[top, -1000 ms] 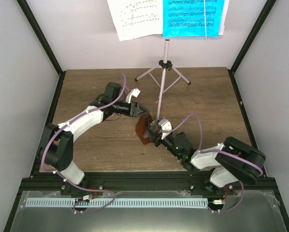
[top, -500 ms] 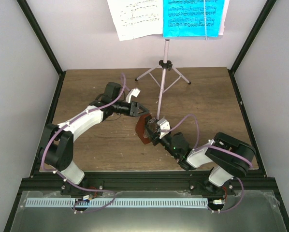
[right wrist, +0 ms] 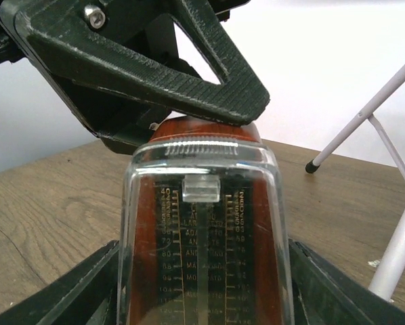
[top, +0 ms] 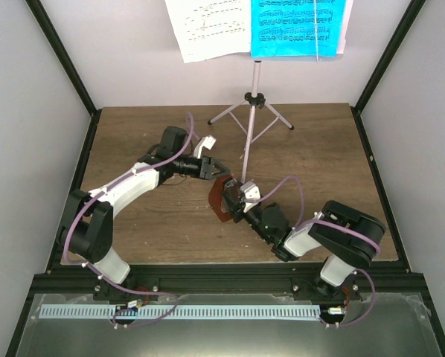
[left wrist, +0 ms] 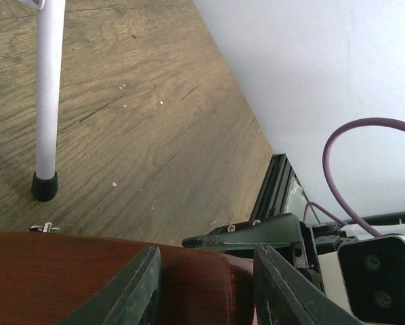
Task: Pack up the instrument practice props
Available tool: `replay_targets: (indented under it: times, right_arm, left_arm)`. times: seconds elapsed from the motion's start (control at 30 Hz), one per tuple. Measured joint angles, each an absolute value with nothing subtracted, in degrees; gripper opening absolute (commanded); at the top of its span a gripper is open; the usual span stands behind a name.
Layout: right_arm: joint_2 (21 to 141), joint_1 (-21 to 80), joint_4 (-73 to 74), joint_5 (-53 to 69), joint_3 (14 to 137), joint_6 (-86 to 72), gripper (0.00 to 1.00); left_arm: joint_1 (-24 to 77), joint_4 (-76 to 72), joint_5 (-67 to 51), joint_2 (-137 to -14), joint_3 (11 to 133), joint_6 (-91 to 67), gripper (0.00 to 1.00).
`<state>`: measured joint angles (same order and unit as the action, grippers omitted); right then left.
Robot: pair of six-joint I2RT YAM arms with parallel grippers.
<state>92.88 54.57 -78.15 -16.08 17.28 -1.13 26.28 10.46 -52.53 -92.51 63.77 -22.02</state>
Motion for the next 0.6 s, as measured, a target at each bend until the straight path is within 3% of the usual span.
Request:
replay_targets:
  times: [0.4,0.53,0.6]
  right_arm:
    - [95.83,54.54,-75.83,-16.21,18.44,-2.33,0.75]
    - [96.84,54.54,-73.89,-16.27,18.72,-3.01,0.99]
    - [97.06,54.59,-72.29,-16.38,18.7,-3.14,1.0]
  left_arm:
    - [26.28,11.07,-52.42,-92.51,64.03,-21.98,0.38]
    - [26.28,11.25,-52.34,-92.51,64.07,-21.87,0.43]
    - [26.28,11.42,-52.01,-92.51,64.07,-21.69,0.5]
